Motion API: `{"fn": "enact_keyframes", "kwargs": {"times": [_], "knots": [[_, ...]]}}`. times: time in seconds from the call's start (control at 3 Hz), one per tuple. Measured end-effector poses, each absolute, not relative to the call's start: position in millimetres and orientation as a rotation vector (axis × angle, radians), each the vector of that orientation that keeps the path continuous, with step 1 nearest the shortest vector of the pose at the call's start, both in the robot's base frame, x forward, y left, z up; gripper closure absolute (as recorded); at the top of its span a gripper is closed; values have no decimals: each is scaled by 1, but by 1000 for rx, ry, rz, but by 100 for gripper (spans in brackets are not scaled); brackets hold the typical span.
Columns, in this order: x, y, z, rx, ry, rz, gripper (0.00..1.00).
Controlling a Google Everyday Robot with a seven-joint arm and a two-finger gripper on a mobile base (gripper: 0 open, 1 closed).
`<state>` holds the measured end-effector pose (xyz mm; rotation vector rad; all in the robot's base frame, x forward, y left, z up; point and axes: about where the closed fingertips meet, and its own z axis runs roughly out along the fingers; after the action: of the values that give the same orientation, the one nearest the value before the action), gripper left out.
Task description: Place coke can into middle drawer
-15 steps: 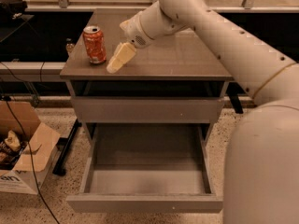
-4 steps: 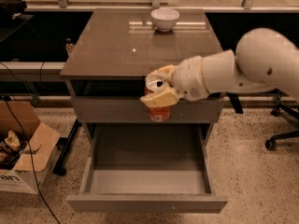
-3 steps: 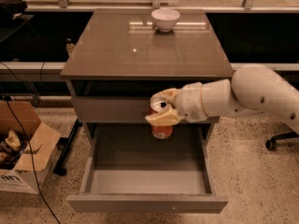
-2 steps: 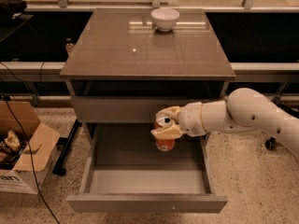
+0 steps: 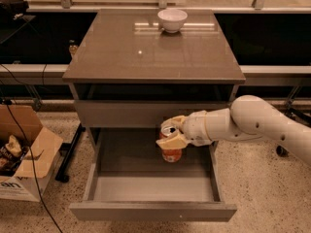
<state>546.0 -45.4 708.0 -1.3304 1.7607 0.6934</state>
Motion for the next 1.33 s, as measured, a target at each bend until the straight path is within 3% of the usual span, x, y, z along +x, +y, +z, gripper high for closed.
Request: {"fn": "enact_keyframes", "kwargs": {"times": [1.33], "knots": [[561,-75,557,-1150,1813,675,100]]}}
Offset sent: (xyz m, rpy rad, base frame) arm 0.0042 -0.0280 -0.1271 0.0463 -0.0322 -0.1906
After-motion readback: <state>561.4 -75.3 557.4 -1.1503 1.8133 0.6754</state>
